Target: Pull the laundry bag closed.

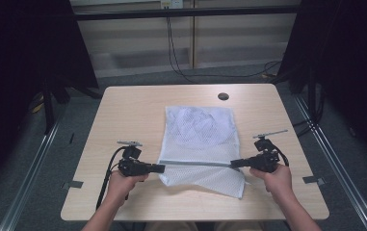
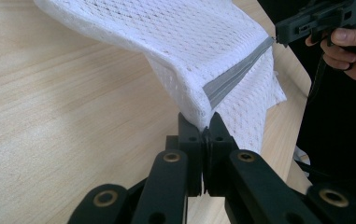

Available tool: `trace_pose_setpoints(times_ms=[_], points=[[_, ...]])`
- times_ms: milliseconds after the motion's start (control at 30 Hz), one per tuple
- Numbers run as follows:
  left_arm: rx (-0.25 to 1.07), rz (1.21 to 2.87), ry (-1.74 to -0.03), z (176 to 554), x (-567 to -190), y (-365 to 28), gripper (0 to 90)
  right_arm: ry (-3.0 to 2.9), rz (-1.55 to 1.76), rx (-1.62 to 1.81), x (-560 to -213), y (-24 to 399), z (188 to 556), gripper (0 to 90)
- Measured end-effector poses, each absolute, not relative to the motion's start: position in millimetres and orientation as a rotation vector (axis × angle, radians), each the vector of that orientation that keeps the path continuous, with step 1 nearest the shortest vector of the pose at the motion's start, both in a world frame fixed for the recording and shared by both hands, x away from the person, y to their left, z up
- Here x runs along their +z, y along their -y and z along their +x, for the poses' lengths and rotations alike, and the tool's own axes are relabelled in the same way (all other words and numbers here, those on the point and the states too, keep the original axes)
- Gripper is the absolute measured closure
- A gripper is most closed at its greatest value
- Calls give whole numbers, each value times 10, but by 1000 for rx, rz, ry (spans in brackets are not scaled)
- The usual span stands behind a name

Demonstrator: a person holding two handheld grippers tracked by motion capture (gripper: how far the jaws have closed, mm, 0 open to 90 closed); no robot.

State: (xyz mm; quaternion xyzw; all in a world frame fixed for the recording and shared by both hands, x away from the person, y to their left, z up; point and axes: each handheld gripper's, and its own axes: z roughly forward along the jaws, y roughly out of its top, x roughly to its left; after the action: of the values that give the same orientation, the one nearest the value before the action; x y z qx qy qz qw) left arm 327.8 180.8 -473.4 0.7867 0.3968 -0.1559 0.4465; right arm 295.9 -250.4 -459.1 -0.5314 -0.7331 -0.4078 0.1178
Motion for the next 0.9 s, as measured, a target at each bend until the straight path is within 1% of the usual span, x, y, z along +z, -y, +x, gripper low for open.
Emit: trace_pose_setpoints(times_ms=[500,900], points=[[-394,1932,-1001,3274,-4725,-1852,886,2124,-1594,-1212,-4600,2654,2920,871],[-375,1936,-995,3261,-4712,-1884,886,2087,-1621,-1249,-4603,2777,2875,871]])
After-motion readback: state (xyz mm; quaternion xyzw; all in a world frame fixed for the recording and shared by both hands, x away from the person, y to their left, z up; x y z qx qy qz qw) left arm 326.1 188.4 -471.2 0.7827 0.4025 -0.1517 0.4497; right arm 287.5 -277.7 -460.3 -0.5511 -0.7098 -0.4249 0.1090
